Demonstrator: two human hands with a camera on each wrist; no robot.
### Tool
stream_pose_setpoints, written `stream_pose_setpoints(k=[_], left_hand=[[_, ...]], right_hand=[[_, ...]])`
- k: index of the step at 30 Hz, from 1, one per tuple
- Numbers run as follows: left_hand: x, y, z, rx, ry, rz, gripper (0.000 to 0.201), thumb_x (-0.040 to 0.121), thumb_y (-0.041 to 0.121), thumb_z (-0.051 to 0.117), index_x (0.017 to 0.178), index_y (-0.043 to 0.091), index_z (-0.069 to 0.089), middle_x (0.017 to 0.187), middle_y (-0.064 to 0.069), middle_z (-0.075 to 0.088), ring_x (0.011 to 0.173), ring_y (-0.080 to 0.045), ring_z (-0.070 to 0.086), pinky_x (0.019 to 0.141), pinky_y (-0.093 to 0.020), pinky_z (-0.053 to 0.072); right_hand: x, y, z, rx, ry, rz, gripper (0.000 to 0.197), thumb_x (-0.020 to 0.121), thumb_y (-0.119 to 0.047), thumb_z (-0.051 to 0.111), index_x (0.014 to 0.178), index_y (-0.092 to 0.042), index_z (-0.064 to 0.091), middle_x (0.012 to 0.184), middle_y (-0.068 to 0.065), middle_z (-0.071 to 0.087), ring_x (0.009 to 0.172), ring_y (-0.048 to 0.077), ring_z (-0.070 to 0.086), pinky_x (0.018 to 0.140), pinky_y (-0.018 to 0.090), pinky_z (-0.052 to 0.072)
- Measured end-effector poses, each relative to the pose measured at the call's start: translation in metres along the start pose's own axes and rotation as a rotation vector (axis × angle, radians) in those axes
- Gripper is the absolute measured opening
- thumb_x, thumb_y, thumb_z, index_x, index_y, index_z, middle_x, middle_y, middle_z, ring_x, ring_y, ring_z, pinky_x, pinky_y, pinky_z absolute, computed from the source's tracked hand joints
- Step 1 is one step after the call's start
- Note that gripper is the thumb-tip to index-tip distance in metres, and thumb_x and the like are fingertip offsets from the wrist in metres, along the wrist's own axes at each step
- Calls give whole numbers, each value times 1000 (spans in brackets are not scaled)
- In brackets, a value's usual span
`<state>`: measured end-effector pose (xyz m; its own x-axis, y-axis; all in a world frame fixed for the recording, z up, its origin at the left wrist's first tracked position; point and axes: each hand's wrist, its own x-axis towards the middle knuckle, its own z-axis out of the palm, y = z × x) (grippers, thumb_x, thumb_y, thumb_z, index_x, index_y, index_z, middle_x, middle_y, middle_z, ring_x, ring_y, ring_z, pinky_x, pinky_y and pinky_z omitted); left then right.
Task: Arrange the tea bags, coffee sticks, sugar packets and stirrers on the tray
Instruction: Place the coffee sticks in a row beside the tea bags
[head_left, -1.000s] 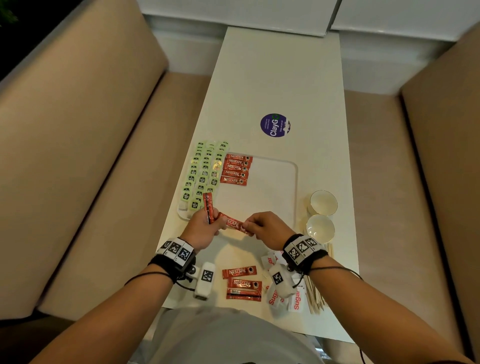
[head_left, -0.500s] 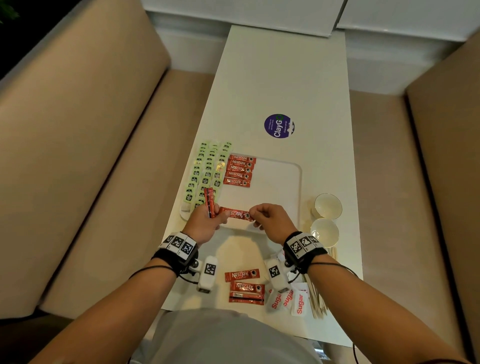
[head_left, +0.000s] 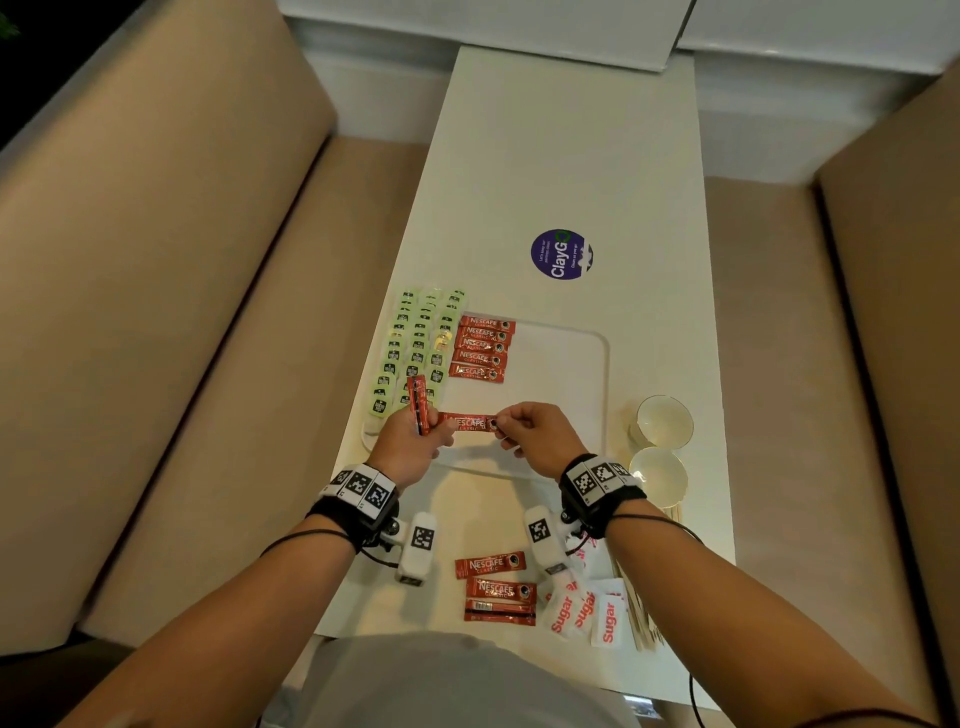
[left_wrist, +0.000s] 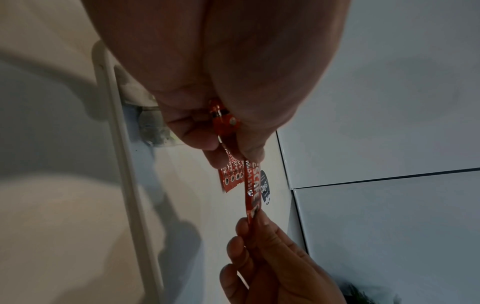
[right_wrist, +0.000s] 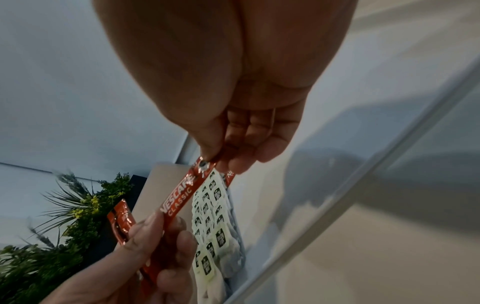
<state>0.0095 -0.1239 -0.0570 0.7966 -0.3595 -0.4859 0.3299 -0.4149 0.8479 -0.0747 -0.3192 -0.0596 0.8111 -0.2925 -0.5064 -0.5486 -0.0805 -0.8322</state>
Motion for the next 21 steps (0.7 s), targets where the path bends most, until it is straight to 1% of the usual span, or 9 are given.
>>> stream_pose_setpoints(k=[4, 7, 10, 11, 12, 15, 17, 19, 21], left_hand=[[9, -4, -2, -2, 3, -35, 26, 96, 18, 64, 79, 15, 46, 78, -6, 63, 75, -17, 67, 67, -33, 48], [13, -9, -5, -13, -22, -55, 26, 96, 18, 65, 79, 16, 45, 79, -5, 61, 78, -19, 68, 63, -30, 46], [15, -12, -8, -13, -43, -65, 23, 96, 18, 65, 82, 15, 47, 83, -7, 63, 76, -18, 68, 63, -30, 47], [16, -13, -9, -14, -48, -65, 23, 96, 18, 65, 82, 14, 48, 84, -8, 64, 76, -18, 68, 63, -30, 47], [16, -13, -10, -16, -51, -65, 23, 96, 19, 65, 82, 14, 48, 84, -7, 64, 76, -17, 68, 64, -31, 47], [16, -9, -12, -18, -62, -72, 23, 98, 28, 63, 85, 13, 52, 82, -4, 64, 73, -16, 67, 65, -30, 47], [14, -4, -12, -31, -81, -94, 27, 101, 38, 55, 89, 13, 54, 80, -3, 63, 71, -15, 65, 64, -28, 47], [12, -1, -11, -99, -92, -133, 35, 104, 43, 44, 92, 13, 54, 75, -2, 60, 68, -16, 62, 60, -26, 45], [12, 0, -11, -156, -83, -153, 41, 105, 46, 36, 90, 12, 53, 70, -2, 58, 63, -17, 59, 57, -26, 43]], right_hand=[[16, 7, -1, 28, 163, 25, 16, 101, -15, 58, 96, -8, 71, 82, 3, 72, 66, 8, 65, 60, 21, 51], [29, 12, -1, 19, 269, 72, 18, 99, -16, 61, 91, -7, 74, 78, 5, 72, 64, 12, 64, 56, 19, 49], [45, 18, 4, -68, 312, 131, 22, 95, -23, 65, 79, -13, 75, 70, 1, 71, 62, 12, 62, 61, 24, 47], [50, 19, 6, -104, 313, 143, 24, 94, -25, 66, 74, -16, 74, 69, 0, 70, 62, 12, 61, 61, 24, 45], [54, 19, 9, -129, 313, 153, 25, 94, -26, 66, 73, -17, 74, 69, -1, 70, 63, 12, 61, 59, 22, 43], [64, 14, 14, -149, 324, 168, 20, 94, -26, 67, 82, -16, 77, 74, -3, 69, 65, 7, 59, 52, 19, 39], [69, 9, 18, -165, 332, 163, 20, 94, -26, 66, 83, -14, 78, 74, -2, 69, 64, 7, 59, 51, 19, 39], [77, 5, 22, -176, 343, 176, 20, 93, -27, 66, 84, -14, 78, 78, 0, 72, 66, 11, 61, 53, 19, 40], [83, 3, 26, -177, 354, 199, 20, 93, -28, 66, 88, -14, 78, 83, 1, 74, 69, 13, 62, 59, 21, 43]])
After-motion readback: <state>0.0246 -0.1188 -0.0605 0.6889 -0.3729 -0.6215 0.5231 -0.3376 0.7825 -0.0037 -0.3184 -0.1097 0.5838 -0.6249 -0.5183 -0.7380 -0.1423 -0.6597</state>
